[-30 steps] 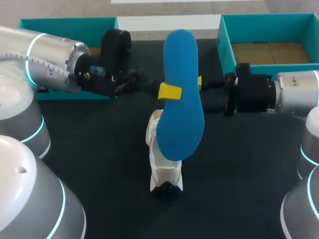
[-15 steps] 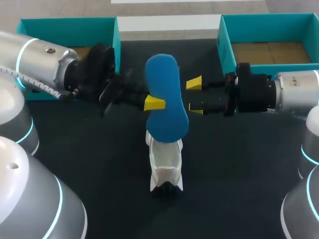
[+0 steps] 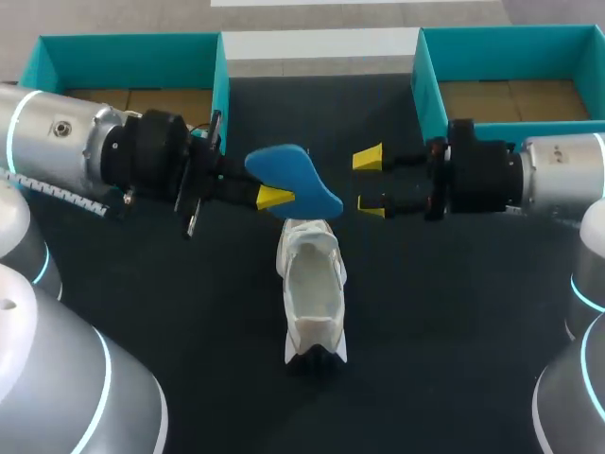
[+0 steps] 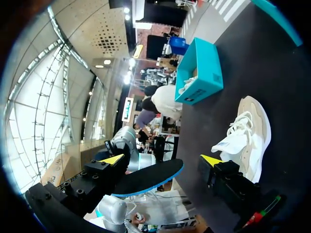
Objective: Take the shoe out of the shoebox, open the shoe tongue, remove and reinsert the insole, then place the shoe into the shoebox
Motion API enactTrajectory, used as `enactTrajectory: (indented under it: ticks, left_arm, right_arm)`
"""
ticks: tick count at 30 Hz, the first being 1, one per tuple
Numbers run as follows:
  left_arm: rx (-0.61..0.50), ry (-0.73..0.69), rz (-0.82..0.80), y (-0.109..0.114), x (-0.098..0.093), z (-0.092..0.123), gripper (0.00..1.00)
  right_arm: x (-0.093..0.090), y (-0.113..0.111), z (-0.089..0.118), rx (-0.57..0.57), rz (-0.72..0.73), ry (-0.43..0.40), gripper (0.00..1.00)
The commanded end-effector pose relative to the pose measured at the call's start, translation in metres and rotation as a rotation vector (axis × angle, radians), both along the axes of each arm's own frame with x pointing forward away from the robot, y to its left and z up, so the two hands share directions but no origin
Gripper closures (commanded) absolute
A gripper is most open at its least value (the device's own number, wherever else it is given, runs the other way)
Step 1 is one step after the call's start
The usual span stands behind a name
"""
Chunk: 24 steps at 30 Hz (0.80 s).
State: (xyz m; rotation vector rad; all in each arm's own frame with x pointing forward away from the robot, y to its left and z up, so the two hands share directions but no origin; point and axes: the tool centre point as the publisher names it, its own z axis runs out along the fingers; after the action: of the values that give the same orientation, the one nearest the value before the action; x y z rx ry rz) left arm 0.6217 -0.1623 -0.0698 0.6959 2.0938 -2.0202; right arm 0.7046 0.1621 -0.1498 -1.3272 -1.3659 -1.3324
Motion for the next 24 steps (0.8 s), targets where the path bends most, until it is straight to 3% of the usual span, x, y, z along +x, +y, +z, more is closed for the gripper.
enactTrajectory:
  ticks: [1, 7, 14, 15, 19, 24]
  left_arm:
    - [-0.055, -0.119, 0.077, 0.003, -0.012, -0.002, 1.0]
    - [-0.055, -0.119, 0.077, 0.003, -0.012, -0.002, 1.0]
    - [0.099, -0.532, -0.021, 0.011, 0.001, -0.025, 1.0]
    - [0.052, -0.525, -0.01, 0.013, 0.003, -0.027, 1.0]
    - [0.06, -0.702, 0.001, 0.016, 0.006, -0.031, 1.0]
    - [0.057, -0.73, 0.021, 0.017, 0.009, -0.038, 1.0]
  right_arm:
    - [0.0, 0.002, -0.001, -0.001, -0.003, 0.0, 0.0]
    - [0.0, 0.002, -0.001, -0.001, -0.003, 0.0, 0.0]
    - [0.0, 0.002, -0.001, -0.001, -0.003, 0.0, 0.0]
    - [0.0, 0.002, -0.001, -0.001, -0.003, 0.0, 0.0]
    - [0.0, 0.002, -0.001, -0.001, -0.003, 0.0, 0.0]
    - [0.0, 0.002, -0.001, -0.001, -0.003, 0.0, 0.0]
